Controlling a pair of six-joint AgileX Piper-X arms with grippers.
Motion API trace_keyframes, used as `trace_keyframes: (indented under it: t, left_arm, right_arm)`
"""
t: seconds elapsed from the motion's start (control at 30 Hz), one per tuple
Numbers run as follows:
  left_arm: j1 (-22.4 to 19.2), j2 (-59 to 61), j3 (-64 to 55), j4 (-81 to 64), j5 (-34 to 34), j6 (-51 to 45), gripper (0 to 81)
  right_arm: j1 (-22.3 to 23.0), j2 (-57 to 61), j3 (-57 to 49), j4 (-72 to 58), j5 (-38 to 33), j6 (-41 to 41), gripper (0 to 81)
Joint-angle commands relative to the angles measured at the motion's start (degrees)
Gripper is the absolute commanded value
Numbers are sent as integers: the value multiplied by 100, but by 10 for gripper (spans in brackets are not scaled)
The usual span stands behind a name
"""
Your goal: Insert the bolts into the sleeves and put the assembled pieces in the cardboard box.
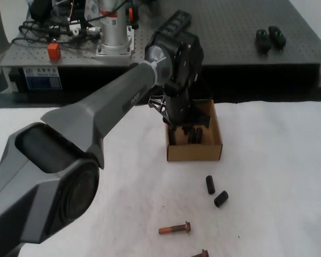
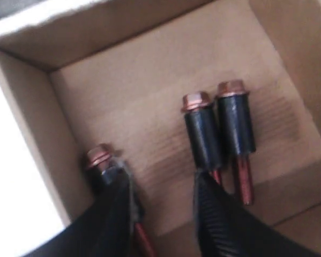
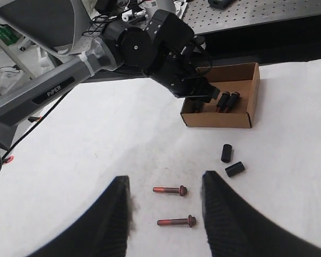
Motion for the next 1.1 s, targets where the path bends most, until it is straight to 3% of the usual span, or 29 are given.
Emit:
trace_keyframes:
  t: [0.0,0.23,0.47,0.67,0.9,1.07]
  left_arm:
    - [17,-552,-168,346,-6,306,284]
    - [-40,-1591,-89,1457,-6,1693,252]
    - [-426,-2427,1388,1918,423,2307,85]
    - [-778,-3308,3530,1295,424,2578,65]
    - [-797,-3765,5188,-494,450,3337,65]
    - [-797,-3736,5381,-787,1521,3444,66]
  right_arm:
    - [-21,28,-17,-16,77,-50,323]
    - [-21,28,-17,-16,93,-39,323]
    - [-21,28,-17,-16,93,-39,323]
    - [-21,28,-17,-16,93,-39,323]
    - [-21,28,-17,-16,93,-39,323]
    - [-21,28,-17,-16,71,-39,323]
